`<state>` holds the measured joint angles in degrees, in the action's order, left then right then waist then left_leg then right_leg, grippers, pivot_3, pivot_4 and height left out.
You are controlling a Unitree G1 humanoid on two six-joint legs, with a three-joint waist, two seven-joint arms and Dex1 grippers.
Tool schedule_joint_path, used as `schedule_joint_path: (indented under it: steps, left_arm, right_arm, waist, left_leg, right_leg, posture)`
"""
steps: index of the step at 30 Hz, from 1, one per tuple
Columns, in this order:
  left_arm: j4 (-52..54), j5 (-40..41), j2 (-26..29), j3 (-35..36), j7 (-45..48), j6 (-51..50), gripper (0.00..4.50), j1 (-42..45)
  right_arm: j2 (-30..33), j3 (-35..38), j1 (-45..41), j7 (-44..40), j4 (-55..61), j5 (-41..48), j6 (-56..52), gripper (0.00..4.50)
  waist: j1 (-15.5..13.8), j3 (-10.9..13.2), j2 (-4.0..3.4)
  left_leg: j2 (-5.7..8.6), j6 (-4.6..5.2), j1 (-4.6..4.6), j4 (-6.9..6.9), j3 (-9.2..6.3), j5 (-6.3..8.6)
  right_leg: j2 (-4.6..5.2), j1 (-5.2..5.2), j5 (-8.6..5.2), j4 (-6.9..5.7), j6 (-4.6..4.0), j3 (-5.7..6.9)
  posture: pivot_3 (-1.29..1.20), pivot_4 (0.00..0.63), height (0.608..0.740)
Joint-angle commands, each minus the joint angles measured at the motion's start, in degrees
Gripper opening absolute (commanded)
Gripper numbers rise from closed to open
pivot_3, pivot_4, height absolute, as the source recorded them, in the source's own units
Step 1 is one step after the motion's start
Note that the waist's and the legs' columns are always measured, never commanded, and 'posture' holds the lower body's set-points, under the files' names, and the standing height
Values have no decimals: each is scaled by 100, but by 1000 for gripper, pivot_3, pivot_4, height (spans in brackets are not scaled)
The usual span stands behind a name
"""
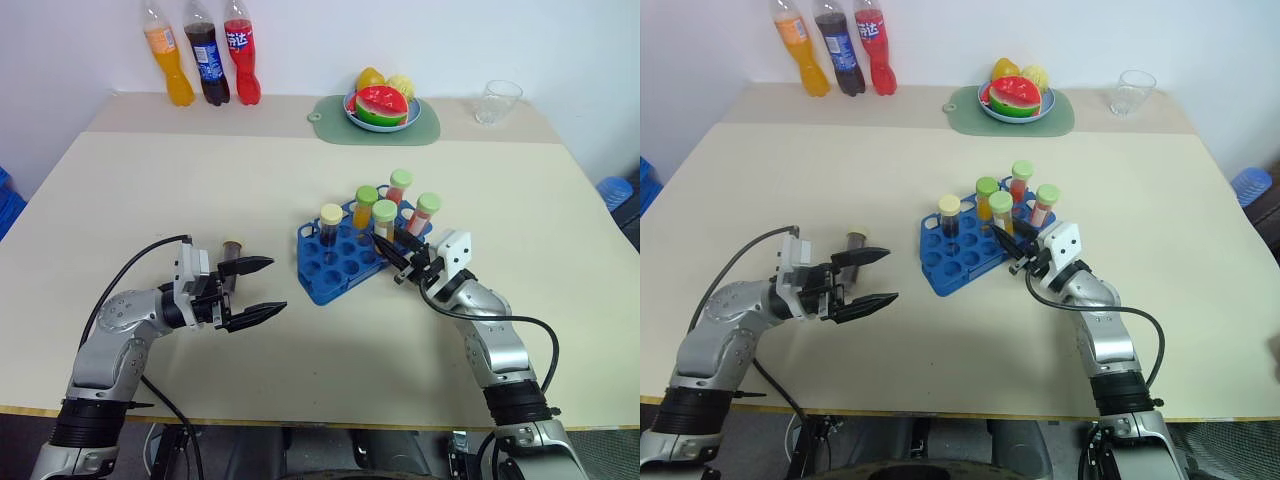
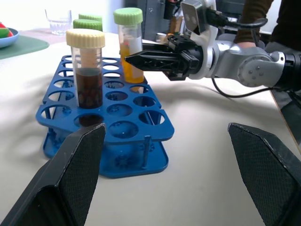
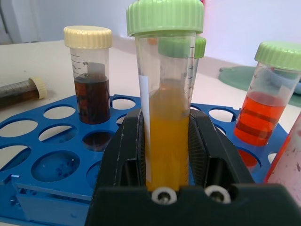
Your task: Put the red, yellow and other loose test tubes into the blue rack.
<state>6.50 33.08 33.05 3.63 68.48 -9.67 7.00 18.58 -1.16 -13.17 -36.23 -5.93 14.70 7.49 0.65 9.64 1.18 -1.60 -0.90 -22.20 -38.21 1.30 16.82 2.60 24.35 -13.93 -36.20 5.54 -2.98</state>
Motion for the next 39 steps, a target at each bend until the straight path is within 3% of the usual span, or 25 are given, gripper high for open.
schedule_joint_path:
  steps: [1, 2, 4, 7, 8, 26, 39]
  left_arm:
    - [109, 77, 12, 98, -9, 4, 4314, -1]
    - [106, 80, 10, 96, -10, 0, 4314, 7]
    - [95, 77, 3, 82, -9, -4, 4314, 29]
    - [78, 73, -6, 66, 2, -3, 4314, 41]
    - [74, 72, -8, 63, 5, -1, 4314, 44]
    - [92, 29, -122, 35, -79, 38, 4314, 21]
    - [140, 47, -94, 61, -93, 35, 4314, -19]
  right_arm:
    - [72, 221, 173, -84, -98, 130, -66, 817]
    - [63, 213, 185, -75, -56, 135, -74, 1782]
    - [27, 194, 182, -12, 7, 82, -51, 2661]
    - [4, 114, 204, 17, 85, -38, 3, 4318]
    - [-5, 94, 224, -5, 130, -15, -46, 4425]
    - [96, -390, 359, -463, 776, 15, -656, 4425]
    - [-250, -716, -245, -489, 557, -128, -746, 4425]
  waist:
    - [-1, 0, 0]
    - [-1, 0, 0]
    - [13, 0, -1]
    - [51, 1, -2]
    - [56, 1, -2]
    - [50, 1, -2]
    - [47, 1, -2]
  left_leg:
    - [0, 0, 0, 0, 0, 0]
    - [0, 0, 0, 0, -1, 0]
    - [0, 0, 0, 0, -2, 0]
    - [-1, 0, 1, 0, 0, 0]
    - [-3, 0, 3, 0, 0, 0]
    - [-6, 0, 5, 3, -1, 0]
    - [-11, 0, 5, 3, 0, 0]
  right_leg:
    - [0, 0, 0, 0, 0, 0]
    - [0, 0, 0, 0, 0, 0]
    - [0, 0, 0, 0, 0, 1]
    - [-3, 0, 0, 0, 0, 0]
    - [-5, 0, 0, 0, 0, 0]
    - [-10, 1, 0, -2, 1, 0]
    - [-16, 4, 1, -3, 1, 0]
  posture:
    - [0, 150, 740]
    - [0, 150, 740]
    - [0, 150, 740]
    - [0, 150, 740]
    - [0, 150, 740]
    - [0, 150, 740]
    - [0, 150, 740]
